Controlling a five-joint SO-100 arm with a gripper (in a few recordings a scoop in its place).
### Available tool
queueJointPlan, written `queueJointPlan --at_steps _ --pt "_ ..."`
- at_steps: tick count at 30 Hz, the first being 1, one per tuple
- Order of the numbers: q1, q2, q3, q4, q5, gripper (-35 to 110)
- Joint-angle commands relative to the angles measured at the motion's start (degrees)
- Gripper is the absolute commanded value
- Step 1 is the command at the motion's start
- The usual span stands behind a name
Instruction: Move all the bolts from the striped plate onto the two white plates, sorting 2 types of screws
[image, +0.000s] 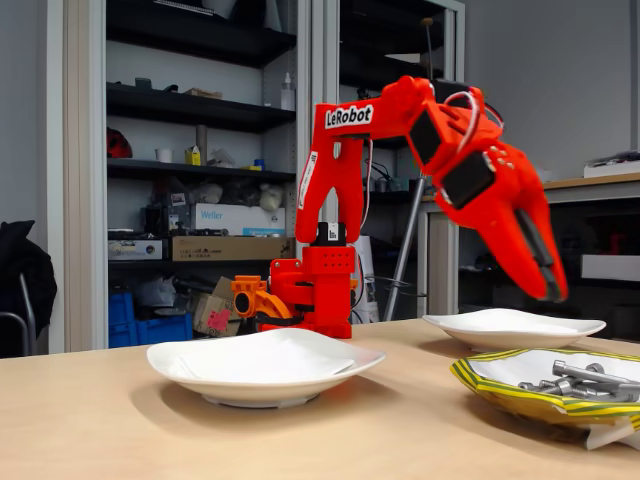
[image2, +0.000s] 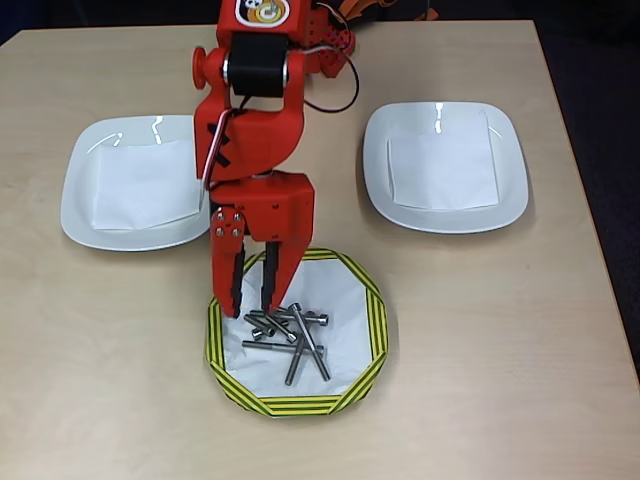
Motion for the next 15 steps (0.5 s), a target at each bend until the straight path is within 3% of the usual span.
queueJointPlan --at_steps 1,15 --pt "-1.1 -4.2 -5.7 -3.2 0.6 16" --pt "-9.1 -7.4 -4.2 -8.6 5.7 18"
